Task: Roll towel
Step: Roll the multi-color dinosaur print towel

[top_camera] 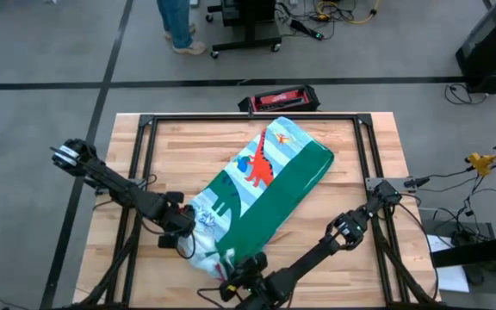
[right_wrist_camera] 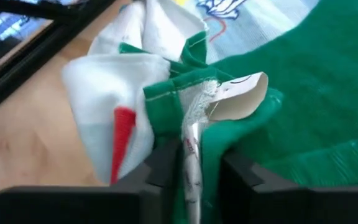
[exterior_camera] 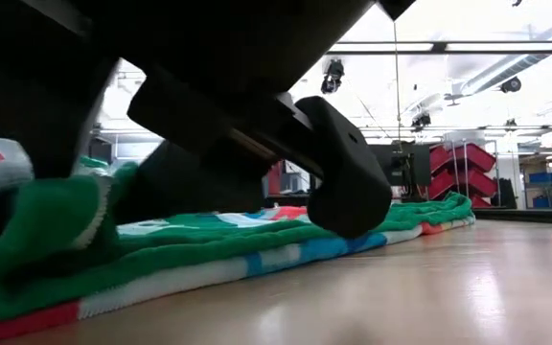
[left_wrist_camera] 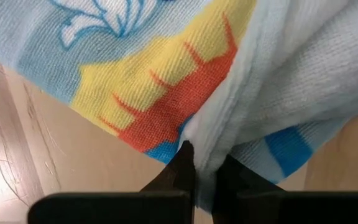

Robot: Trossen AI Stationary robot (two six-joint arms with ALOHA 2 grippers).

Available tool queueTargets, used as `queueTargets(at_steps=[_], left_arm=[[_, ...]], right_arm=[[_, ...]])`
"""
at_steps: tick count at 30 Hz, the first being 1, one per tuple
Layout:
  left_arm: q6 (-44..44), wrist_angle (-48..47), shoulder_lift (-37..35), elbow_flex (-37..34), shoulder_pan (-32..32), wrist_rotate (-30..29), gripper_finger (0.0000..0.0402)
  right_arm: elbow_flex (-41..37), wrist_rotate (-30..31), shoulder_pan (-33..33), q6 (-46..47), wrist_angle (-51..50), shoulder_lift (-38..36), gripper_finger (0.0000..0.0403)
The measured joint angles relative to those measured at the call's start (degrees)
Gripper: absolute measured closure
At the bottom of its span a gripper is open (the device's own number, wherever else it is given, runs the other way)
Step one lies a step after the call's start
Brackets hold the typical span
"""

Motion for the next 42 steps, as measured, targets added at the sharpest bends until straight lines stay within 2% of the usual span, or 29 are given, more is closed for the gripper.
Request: queueTargets(at_steps=[4,8,15,22,26,33,40,42], left_arm=[[-1.93,0.39,0.00,0.00,1.11,0.11,0.0397],[-2.74,0.91,0.00,0.00,2.18,0.64,0.0397],[-4.35,1.29,0.00,0.00,3.66,1.88,0.0397],[-6.06,1.67,0.00,0.00,4.82,3.22,0.0397],[-5.98,1.90,0.00,0.00,4.82,3.26,0.0397],[-5.87,2.56,0.00,-0.02,4.89,3.26,0.0397],[-5.69,2.74,0.00,-0.02,4.89,2.47,0.0391],[-5.69,2.75,0.00,0.00,4.89,2.25,0.0389]], right_arm=[[-0.02,-0.10,-0.09,-4.90,-0.02,0.00,0.0238],[-0.02,-0.10,-0.19,-10.23,-0.02,0.00,0.0213],[0.25,-0.12,-0.22,-11.61,-1.68,-0.26,0.0209],[3.24,1.43,-0.20,-6.23,-7.72,-0.60,0.0213],[4.00,1.27,-0.28,-9.69,-9.15,-0.81,0.0215],[3.91,-3.89,-1.69,-13.92,-10.07,-0.51,0.0261],[3.82,-7.98,-2.38,-15.94,-9.88,0.32,0.0375],[3.82,-8.29,-2.38,-16.20,-9.93,0.62,0.0394]])
